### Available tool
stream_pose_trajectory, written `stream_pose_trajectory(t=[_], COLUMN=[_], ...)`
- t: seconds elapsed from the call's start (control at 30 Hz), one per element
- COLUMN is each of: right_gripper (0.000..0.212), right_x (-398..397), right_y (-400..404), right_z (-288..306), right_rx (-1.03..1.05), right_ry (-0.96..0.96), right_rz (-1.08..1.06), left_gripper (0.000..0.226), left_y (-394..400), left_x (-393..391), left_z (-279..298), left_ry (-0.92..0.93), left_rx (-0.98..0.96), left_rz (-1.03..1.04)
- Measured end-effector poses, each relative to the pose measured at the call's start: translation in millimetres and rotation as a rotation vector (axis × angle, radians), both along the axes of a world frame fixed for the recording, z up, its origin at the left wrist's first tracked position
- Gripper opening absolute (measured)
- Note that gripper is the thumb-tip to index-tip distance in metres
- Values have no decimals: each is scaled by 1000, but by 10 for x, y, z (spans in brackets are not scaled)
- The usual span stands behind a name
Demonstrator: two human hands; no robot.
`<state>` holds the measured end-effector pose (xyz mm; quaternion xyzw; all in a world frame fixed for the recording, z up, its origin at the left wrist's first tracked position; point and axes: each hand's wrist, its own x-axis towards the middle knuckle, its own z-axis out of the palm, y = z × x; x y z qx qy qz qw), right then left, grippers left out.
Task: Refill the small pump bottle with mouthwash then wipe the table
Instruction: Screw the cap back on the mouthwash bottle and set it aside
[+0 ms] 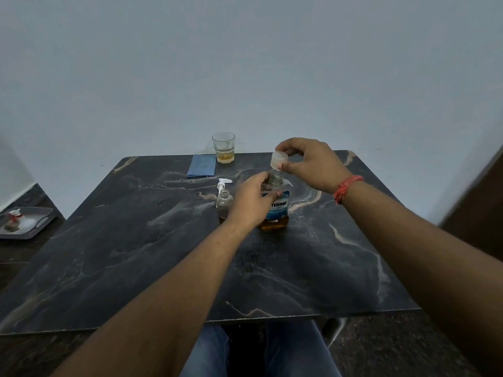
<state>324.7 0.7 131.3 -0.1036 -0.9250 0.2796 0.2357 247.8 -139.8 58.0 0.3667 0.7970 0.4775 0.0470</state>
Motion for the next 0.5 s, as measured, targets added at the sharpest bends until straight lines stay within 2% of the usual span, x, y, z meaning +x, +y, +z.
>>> stream_pose_trajectory(t=[0.3, 0.5], right_gripper=[38, 33], right_x=[-7, -48], right_y=[-37, -14], right_z=[-47, -48], right_rx=[125, 190], right_ry=[-143, -141], right_rz=[49, 33], left_gripper=[35, 35], left_y=[12, 12], left_x=[-33, -54], left_z=[-18, -21], left_ry=[-49, -75], left_rx=[22, 22], left_rz=[-5, -11])
